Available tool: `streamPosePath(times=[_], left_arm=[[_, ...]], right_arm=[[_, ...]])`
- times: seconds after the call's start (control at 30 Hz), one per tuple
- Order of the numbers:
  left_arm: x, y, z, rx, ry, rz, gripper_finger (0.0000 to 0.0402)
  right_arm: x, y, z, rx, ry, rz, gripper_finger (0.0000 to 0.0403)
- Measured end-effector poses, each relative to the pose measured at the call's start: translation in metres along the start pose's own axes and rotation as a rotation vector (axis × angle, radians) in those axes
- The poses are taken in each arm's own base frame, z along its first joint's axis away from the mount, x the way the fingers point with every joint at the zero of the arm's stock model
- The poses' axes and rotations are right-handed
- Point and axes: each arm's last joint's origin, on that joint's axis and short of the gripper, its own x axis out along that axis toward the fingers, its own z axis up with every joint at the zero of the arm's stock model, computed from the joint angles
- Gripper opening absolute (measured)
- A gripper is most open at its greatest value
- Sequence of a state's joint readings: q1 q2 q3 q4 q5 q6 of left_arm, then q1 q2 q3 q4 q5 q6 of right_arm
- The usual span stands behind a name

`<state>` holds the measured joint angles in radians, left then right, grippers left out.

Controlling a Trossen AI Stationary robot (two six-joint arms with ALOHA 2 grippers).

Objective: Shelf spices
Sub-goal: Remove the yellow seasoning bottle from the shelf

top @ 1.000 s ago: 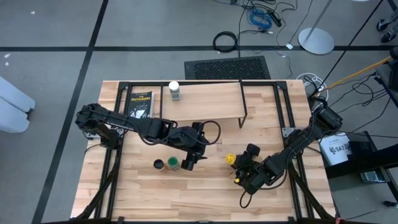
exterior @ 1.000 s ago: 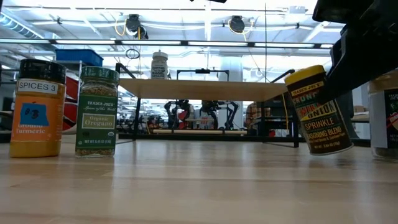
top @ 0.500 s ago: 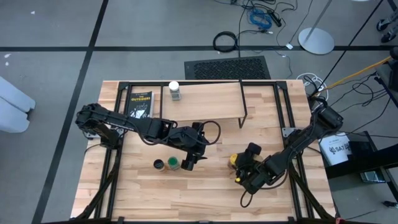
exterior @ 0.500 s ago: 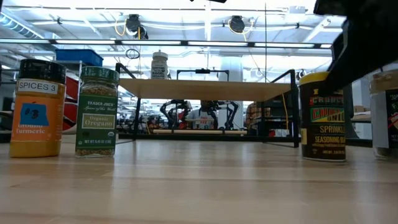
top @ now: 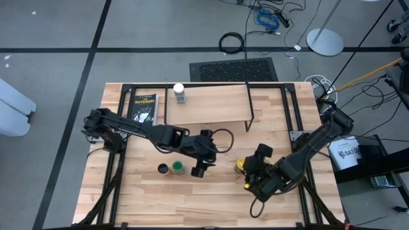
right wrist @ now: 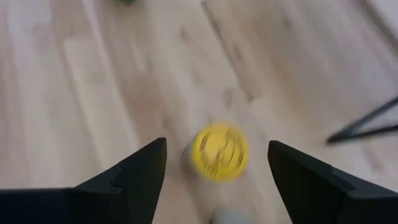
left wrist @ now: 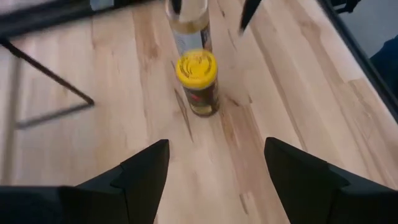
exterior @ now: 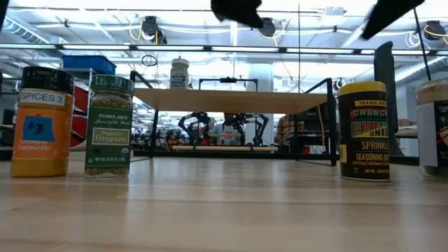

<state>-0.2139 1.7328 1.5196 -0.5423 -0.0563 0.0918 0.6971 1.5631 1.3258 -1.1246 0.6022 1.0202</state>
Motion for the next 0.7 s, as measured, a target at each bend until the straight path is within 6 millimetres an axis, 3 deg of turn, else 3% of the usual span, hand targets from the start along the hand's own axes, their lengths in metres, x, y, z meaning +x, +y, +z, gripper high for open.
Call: streamPosePath(times=[0.13,0.47,0.57,0.7], left_arm=[[0.019,-0.005,-0.002,-0.039,0.002,-0.006,0.0272],[0.061,-0.014,-0.004,-0.043,-0.048,-0.015,0.0272],[0.073,-0.015,-0.007,-0.044,-0.047,-0.015,0.0272],[0.088,-0.015,-0.014,-0.043,-0.02,-0.013,0.0272]], right_arm=[[-0.023,0.001,-0.009,0.041,0.127,0.036,0.0267],[-0.064,0.008,-0.065,0.174,0.249,0.008,0.024],[-0.068,0.008,-0.075,0.205,0.251,-0.025,0.0222],[-0.052,0.01,-0.093,0.24,0.31,-0.116,0.019]])
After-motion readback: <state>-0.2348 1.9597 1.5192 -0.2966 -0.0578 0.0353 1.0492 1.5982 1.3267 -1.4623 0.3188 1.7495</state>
